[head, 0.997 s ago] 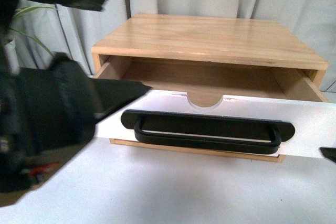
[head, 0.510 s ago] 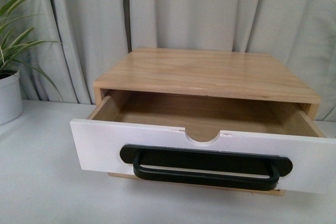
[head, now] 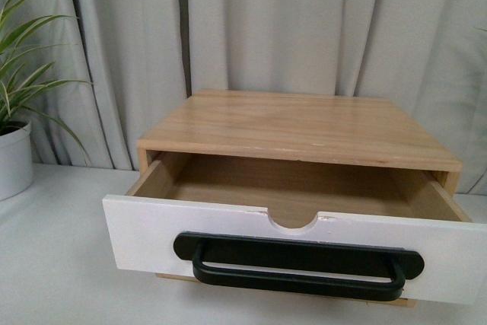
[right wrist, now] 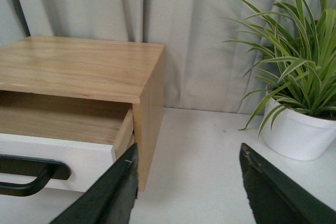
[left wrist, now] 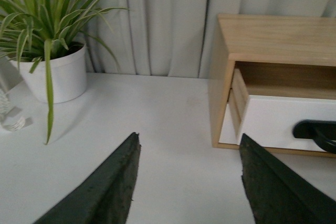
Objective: Pull drawer
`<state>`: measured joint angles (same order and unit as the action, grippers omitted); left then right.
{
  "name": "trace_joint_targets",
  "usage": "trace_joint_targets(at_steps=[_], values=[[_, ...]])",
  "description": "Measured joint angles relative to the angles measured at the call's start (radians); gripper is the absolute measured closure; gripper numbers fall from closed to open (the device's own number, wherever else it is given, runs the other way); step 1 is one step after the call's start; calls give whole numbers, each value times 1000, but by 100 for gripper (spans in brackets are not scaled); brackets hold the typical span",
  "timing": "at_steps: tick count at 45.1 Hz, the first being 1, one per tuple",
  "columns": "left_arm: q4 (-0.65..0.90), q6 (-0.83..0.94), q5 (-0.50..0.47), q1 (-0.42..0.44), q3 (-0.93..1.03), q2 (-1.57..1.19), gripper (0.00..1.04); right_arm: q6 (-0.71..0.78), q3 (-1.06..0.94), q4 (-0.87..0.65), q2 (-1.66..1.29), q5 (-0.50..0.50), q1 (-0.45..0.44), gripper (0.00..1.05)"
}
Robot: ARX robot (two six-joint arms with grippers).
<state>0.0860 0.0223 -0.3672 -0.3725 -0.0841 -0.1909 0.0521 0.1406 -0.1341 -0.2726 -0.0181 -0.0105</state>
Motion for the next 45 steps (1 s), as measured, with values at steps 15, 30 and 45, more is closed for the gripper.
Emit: trace_joint_targets(at_steps=[15,30,45], values=[[-73,-14,187,180,34,128,100,-35,-63,7,71,17,7,103],[-88,-24,365,367,74,188,101,-39,-95,138,231,14,8,103],[-88,-24,364,368,74,188,101,-39,-134,137,269,14,8,103]])
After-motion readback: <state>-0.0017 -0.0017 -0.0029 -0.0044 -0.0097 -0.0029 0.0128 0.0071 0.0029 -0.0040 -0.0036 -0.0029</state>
